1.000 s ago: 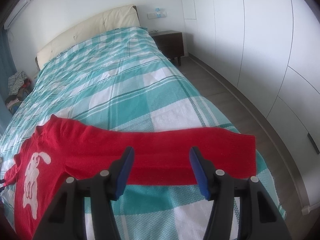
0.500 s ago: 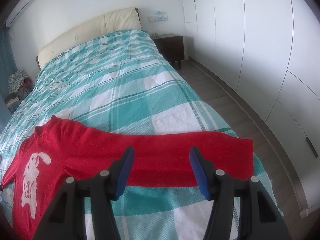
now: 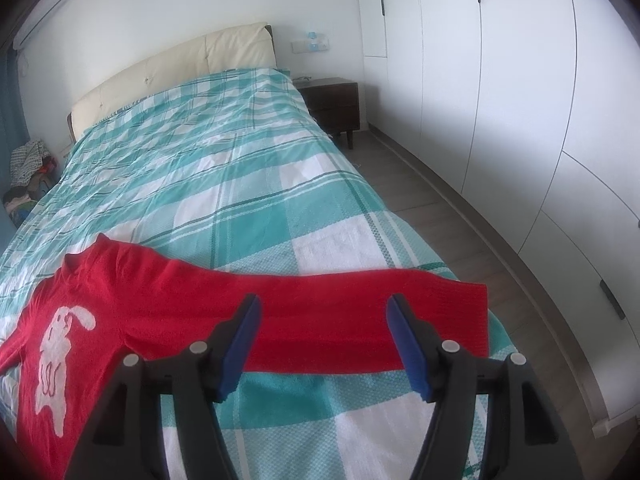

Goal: Fold small clothes

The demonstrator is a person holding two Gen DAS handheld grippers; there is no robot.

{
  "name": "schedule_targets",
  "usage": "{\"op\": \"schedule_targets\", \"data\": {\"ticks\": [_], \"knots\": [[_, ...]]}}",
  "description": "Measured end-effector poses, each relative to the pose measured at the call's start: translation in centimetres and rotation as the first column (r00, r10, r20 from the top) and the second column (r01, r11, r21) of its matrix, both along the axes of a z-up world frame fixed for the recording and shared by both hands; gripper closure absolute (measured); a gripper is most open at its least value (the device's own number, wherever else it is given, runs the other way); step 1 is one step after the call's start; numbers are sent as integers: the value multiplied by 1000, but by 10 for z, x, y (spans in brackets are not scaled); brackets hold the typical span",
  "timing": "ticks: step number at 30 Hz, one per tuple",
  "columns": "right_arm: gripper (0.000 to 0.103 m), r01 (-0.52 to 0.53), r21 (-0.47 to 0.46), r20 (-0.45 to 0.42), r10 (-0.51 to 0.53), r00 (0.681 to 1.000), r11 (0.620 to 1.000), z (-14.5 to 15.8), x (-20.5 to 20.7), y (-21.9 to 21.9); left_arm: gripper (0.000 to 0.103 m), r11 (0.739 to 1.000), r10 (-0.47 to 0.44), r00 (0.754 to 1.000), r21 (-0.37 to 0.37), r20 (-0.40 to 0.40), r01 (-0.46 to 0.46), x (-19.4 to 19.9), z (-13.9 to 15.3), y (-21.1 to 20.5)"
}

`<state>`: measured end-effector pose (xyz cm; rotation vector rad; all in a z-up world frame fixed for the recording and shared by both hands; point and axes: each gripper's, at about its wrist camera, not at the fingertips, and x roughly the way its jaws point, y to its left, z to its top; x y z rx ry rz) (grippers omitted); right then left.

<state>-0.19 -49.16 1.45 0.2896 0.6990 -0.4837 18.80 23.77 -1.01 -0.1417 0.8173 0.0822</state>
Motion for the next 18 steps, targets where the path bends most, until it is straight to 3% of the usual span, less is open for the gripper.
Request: {"op": "schedule_targets", "data": {"ticks": [2, 5, 8, 10, 12, 14, 16, 18], "knots": [[30, -18, -10, 3, 18, 1000, 1000, -2, -5, 15, 7, 998, -65, 997, -20, 41, 66, -5, 8, -34], [28, -64, -50, -31, 62, 998, 997, -12, -9, 44, 5, 991, -128, 988, -33, 84, 131, -9, 4, -80], [28, -95, -112, -63, 88, 994, 989, -26, -11, 69, 5, 985, -169, 983, -10, 75, 171, -4, -17, -112], [28, -105, -139, -86, 93, 992, 985, -38, -11, 77, 5, 984, -174, 983, 43, 66, 171, -3, -38, -124], [28, -97, -162, -87, 84, 993, 982, -48, -12, 80, 5, 984, -160, 987, 88, 24, 158, -1, -60, -128], [28, -84, -173, -111, 65, 992, 981, -61, -11, 80, 2, 983, -146, 986, 98, -78, 153, 10, -78, -130], [28, -86, -174, -127, 65, 990, 981, -71, -7, 78, 0, 979, -170, 973, 88, -155, 185, 19, -92, -132], [28, -83, -171, -156, 56, 986, 982, -83, -3, 76, 0, 982, -175, 972, 46, -158, 184, 20, -94, -126]]}}
